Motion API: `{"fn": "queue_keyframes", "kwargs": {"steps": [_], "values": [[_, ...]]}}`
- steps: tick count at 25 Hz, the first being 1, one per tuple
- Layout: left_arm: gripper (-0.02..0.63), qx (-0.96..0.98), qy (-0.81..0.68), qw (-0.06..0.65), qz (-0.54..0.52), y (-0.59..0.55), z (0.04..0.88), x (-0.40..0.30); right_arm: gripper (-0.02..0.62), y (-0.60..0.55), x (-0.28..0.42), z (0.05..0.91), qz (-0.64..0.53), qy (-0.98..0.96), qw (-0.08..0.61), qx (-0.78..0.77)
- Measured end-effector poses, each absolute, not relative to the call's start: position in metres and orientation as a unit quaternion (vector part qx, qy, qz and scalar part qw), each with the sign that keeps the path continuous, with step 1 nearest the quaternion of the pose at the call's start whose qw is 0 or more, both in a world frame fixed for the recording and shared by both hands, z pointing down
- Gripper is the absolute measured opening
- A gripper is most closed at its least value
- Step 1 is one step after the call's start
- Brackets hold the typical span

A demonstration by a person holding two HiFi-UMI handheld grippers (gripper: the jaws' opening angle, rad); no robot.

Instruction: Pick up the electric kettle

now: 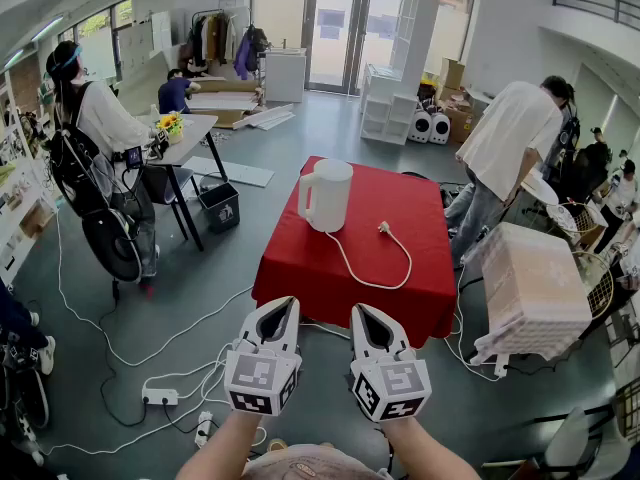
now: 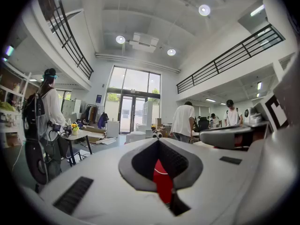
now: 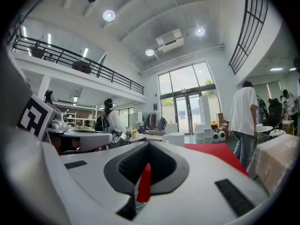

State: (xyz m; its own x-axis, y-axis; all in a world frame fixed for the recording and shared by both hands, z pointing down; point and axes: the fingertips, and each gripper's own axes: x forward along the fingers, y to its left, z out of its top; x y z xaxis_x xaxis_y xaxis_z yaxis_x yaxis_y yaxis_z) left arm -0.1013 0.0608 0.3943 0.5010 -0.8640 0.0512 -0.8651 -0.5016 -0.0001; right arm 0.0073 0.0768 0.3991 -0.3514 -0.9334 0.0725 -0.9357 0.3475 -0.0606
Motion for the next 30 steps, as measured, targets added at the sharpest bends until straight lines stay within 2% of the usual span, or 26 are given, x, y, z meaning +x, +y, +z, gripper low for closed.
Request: {"fn": "queue_keyframes", "kwargs": {"steps": [30], "values": [[0.012, 0.844, -0.536, 0.017, 0.019, 0.053, 0.404, -0.079, 0.019, 0.076, 0.059, 0.415, 0.054, -0.841, 0.001, 0.538]]}}
